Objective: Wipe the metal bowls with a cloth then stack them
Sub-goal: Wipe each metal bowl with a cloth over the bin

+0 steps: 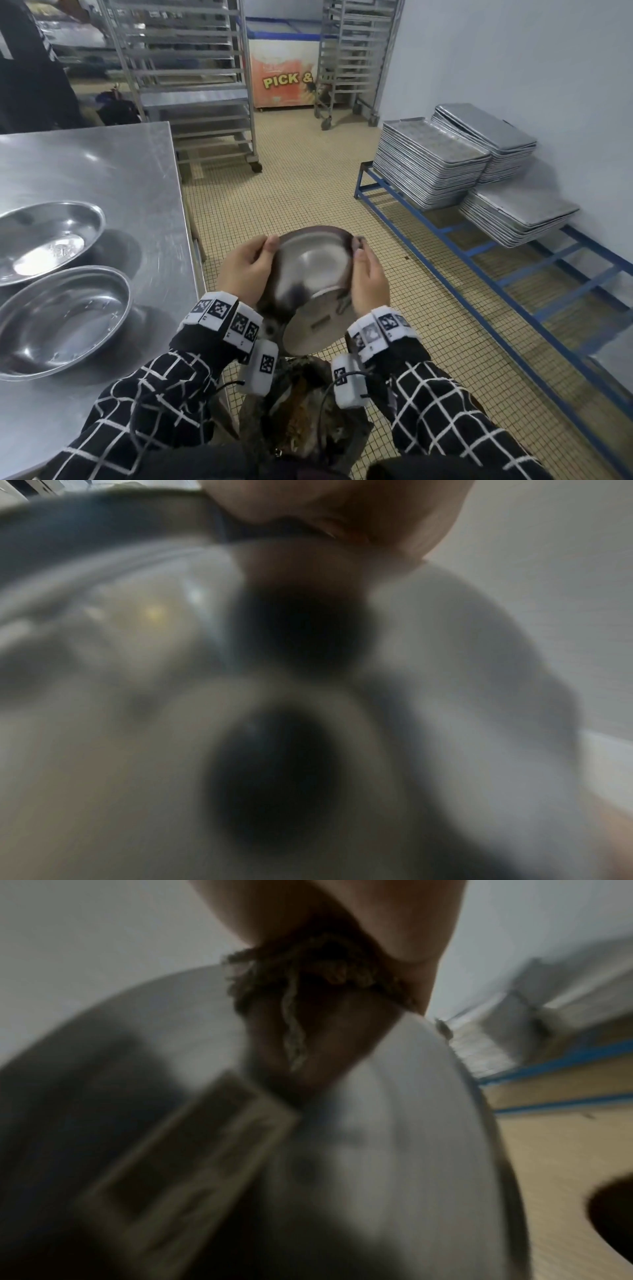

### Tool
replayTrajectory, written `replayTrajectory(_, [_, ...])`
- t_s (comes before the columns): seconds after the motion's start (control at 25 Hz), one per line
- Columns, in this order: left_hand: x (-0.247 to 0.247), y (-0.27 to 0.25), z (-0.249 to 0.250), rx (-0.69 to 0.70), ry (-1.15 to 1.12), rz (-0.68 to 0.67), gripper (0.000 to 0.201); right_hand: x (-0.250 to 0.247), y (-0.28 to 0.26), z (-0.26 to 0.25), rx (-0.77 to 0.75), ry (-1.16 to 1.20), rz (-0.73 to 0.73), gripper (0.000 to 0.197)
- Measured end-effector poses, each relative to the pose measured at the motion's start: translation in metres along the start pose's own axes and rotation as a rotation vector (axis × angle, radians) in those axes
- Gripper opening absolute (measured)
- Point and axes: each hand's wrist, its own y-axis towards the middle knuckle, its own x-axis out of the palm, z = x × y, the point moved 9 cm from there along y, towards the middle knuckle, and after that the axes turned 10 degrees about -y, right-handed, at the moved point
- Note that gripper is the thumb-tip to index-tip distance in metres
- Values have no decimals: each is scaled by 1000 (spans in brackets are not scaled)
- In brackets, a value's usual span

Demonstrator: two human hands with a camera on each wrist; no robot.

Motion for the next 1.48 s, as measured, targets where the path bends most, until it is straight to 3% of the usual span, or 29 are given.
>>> replayTrajectory(0.08, [-4,2,-5,0,-47,-20,35,-3,4,40,198,176,-35,41])
replayTrajectory(0.24, [-7,3,-18,-31,-88,-29,32,-2,8,72,202,78,-79,32])
replayTrajectory(0.36, [-8,0,-27,-81,-55,-34,23,-14,11,66,107,70,-13,31])
replayTrajectory(0.44, [-1,-3,-26,-100,-32,-103,11,-21,17,58,54,4,16,32])
replayTrajectory(0.52, [9,-5,-24,-114,-4,-183,15,-25,24,40,-29,-106,28,27])
replayTrajectory(0.6, [19,-7,-21,-85,55,-255,22,-22,29,12,-178,-258,0,24])
replayTrajectory(0.72, [36,-9,-20,-52,179,-363,7,-1,25,-26,-457,-542,-56,25])
replayTrajectory(0.76, [39,-9,-19,-44,207,-378,12,5,24,-32,-509,-600,-61,26])
replayTrajectory(0.88, [37,-5,-21,-48,204,-317,24,9,20,-43,-585,-535,6,26])
replayTrajectory(1.04, [29,-4,-25,-145,178,-187,30,-5,-2,-51,-563,-322,270,24])
replayTrajectory(1.2, [33,2,-23,-187,18,-209,28,22,-30,-60,-670,-568,255,36])
replayTrajectory(1.28, [34,4,-26,-230,-57,-225,27,14,-23,-54,-590,-594,294,41])
replayTrajectory(1.44, [26,4,-33,-246,-56,-196,30,-12,21,19,-5,-209,98,36])
replayTrajectory(1.48, [23,3,-33,-237,-48,-177,29,-16,25,32,58,-179,78,33])
